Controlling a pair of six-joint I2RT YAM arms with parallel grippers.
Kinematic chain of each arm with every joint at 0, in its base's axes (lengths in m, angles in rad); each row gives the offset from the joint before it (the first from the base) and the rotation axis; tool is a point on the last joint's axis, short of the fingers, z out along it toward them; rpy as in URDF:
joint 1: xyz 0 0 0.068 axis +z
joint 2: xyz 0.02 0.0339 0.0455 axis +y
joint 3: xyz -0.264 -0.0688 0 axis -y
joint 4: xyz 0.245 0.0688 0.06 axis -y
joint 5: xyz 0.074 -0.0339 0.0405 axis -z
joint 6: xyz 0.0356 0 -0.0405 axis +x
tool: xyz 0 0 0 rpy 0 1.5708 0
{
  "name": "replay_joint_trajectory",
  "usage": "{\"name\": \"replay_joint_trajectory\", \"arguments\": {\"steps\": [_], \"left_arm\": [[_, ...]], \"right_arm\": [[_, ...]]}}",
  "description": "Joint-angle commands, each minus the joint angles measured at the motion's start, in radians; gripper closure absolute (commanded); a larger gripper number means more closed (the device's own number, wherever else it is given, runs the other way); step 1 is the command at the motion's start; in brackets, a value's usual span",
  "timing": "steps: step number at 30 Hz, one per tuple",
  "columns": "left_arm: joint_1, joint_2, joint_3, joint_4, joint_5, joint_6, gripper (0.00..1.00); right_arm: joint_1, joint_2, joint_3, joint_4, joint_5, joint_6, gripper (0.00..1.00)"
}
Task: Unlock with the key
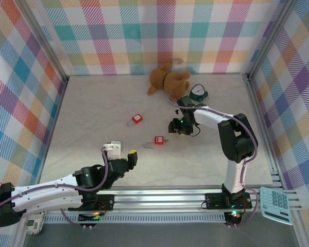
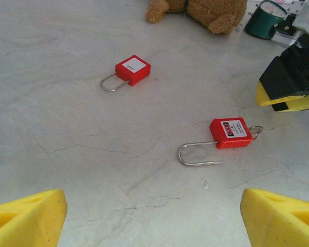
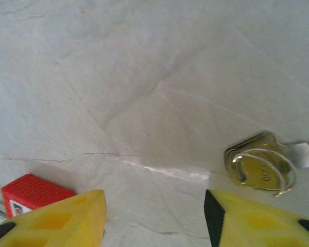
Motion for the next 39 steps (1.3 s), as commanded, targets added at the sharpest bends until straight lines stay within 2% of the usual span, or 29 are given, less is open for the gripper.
{"name": "replay_joint_trajectory", "arguments": {"steps": [1,6,8,13,20,24,28,32,39], "left_arm": [[0.013,-0.012,0.022,-0.015,-0.006,-0.011,0.13],[0.012,-0.009,0.017,0.0,-0.005,-0.006,0.13],[0.014,-0.005,0.019,0.007,-0.002,-0.002,0.13],[0.014,0.01,0.035,0.0,-0.001,0.011,0.13],[0.015,0.012,0.034,0.0,0.005,0.011,0.13],[0.015,0.019,0.031,0.01,0.006,0.01,0.13],[0.017,0.029,0.034,0.012,0.009,0.011,0.13],[0.018,0.036,0.033,0.017,0.011,0.011,0.13],[0.022,0.044,0.031,0.027,0.015,0.013,0.13]], "right_arm": [[0.006,-0.033,0.044,-0.053,0.056,-0.031,0.49],[0.005,-0.051,0.083,-0.127,0.236,-0.141,0.56],[-0.001,-0.025,0.104,-0.145,0.263,-0.179,0.56],[-0.005,0.043,0.144,-0.165,0.247,-0.238,0.56],[-0.011,0.086,0.168,-0.184,0.294,-0.286,0.56],[-0.011,0.093,0.155,-0.172,0.241,-0.288,0.56],[-0.011,0.086,0.131,-0.151,0.2,-0.274,0.62],[-0.011,0.074,0.109,-0.141,0.207,-0.259,0.73],[-0.011,0.033,0.085,-0.116,0.205,-0.235,0.83]]}}
